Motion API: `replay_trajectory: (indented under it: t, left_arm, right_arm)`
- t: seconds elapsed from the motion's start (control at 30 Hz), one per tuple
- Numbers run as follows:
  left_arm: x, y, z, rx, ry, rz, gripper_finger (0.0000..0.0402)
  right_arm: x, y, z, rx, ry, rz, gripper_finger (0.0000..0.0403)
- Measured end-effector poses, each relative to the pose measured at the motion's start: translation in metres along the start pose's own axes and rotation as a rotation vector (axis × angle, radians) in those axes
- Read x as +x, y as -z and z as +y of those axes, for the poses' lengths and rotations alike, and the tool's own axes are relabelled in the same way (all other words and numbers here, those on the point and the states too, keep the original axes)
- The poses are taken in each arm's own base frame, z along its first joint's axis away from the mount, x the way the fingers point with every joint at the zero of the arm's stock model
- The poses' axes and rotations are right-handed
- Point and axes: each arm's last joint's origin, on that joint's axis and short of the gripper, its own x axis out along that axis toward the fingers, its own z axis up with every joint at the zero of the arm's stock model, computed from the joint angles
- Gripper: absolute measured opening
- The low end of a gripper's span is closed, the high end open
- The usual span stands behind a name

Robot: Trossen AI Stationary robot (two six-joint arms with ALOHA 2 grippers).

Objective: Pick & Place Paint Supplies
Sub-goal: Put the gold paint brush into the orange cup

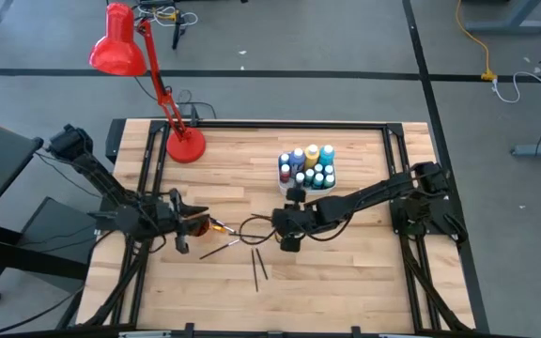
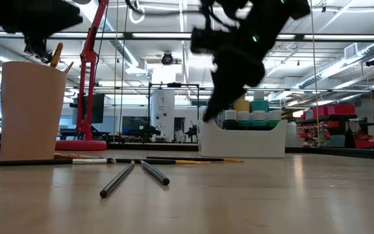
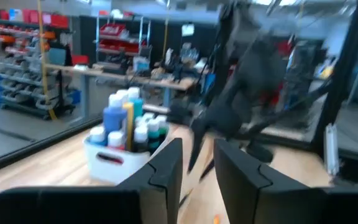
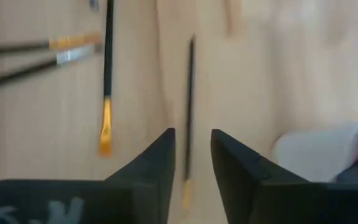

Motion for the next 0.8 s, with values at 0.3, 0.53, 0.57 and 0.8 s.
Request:
replay_trajectory:
  t: [0.3,0.53,0.57,0.8]
  left_arm:
    - [0.004,-0.036,-0.012,0.058,0.072,-0.134,0.0098]
    - [0.008,-0.056,-0.021,0.145,0.074,-0.171,0.0098]
    - [0.009,-0.057,-0.021,0.154,0.071,-0.173,0.0098]
    - [0.009,-0.06,-0.023,0.153,0.069,-0.175,0.0098]
  right_arm:
    - [0.022,0.047,0.003,0.137,-0.059,0.126,0.0161]
    - [0.033,0.067,-0.004,0.194,-0.047,0.114,0.0162]
    - [0.035,0.068,-0.005,0.197,-0.057,0.109,0.0162]
    - [0.04,0.067,-0.014,0.173,-0.09,0.095,0.0159]
